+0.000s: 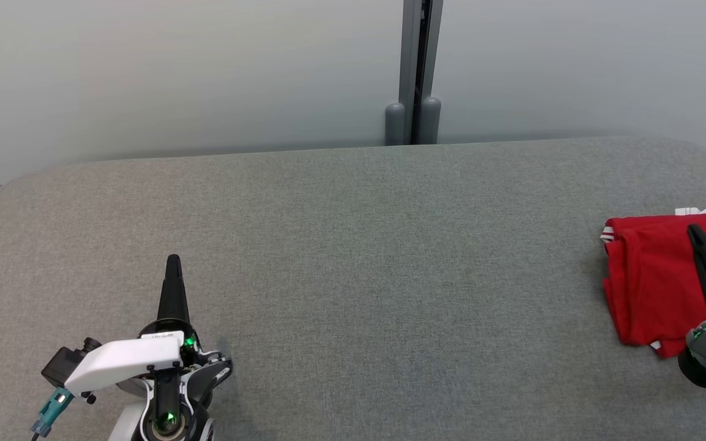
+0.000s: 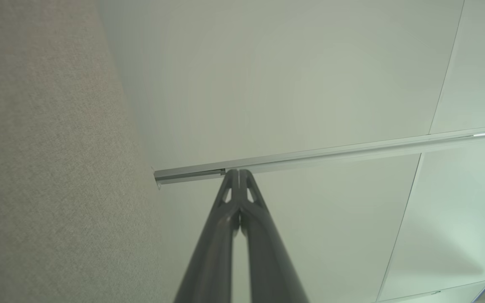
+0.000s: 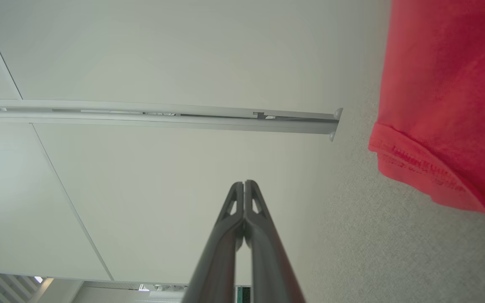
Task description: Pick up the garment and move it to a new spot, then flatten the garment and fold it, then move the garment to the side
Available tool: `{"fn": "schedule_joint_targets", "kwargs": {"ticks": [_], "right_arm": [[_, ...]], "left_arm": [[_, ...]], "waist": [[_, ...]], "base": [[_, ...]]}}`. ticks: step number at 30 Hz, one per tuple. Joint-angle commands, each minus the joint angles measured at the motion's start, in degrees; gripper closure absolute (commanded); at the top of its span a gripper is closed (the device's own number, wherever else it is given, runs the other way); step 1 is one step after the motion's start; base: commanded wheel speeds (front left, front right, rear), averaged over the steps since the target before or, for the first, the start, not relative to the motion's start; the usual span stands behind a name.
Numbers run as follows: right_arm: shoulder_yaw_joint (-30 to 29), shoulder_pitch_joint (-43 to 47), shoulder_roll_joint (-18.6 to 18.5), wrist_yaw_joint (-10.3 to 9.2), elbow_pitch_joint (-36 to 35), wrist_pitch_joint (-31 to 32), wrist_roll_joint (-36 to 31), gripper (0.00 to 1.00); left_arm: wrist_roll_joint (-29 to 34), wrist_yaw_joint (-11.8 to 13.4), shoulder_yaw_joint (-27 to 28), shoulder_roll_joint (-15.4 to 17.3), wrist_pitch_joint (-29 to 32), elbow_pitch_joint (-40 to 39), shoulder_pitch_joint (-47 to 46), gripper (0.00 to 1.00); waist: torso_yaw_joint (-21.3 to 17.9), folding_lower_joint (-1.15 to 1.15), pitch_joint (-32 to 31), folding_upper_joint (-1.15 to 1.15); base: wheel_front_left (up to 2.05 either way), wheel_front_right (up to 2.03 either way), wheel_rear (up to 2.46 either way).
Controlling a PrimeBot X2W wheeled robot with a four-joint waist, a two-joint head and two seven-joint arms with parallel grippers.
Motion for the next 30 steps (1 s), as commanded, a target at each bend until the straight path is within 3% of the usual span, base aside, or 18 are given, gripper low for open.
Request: {"fn": "schedule_joint_targets", "kwargs": {"ticks": [1,30], "right_arm": [[-0.19,-1.09,-0.33,0.14,0.54,0.39,1.02,1.0],[-0.06,-1.14,-0.59,0.14,0.94,0.54,2.38,1.0]], "left_arm": [[-0.91,-0.58,-0.02,0.11,-0.14,0.19,-1.16,1.0],[-1.84,-0.58,-0.04,-0.03,-0.11,0.39,-1.48,1.0]], "waist": [[-0.01,0.0,-0.01,0.0],[-0.06,0.0,-0.07,0.0]], "base": [[0.0,0.0,0.0],[0.0,0.0,0.0]]}}
